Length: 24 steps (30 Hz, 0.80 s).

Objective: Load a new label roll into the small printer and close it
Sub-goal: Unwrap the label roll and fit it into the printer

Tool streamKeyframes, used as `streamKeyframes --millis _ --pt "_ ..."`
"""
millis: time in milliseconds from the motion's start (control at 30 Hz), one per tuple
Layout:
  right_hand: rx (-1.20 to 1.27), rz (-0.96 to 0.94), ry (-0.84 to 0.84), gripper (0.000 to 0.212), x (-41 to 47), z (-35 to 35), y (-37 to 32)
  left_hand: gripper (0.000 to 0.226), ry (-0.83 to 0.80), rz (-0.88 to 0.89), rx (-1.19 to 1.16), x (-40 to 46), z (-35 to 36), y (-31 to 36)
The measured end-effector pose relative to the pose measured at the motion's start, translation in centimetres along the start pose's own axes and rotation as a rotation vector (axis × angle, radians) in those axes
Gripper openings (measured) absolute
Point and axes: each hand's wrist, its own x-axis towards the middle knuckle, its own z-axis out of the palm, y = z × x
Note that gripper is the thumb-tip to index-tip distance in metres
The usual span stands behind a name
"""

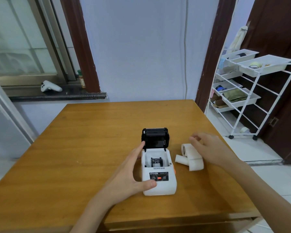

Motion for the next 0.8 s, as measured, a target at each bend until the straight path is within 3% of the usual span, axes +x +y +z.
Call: streamKeyframes --millis 133,367,800 --pt "0.208 -0.09 -0.064 0.036 -1.0 -0.8 2.9 0.113 0.004 0.003 -0.001 0.0 0.0 0.0" --pt "0.224 -0.152 -0.151 0.048 -1.4 -0.7 5.2 0.115 0.009 -0.002 0.001 0.0 0.0 0.1" --pt "0.264 -0.132 -0.238 0.073 -1.2 0.1 3.3 0.112 0.014 -0.028 0.009 0.0 0.0 0.1"
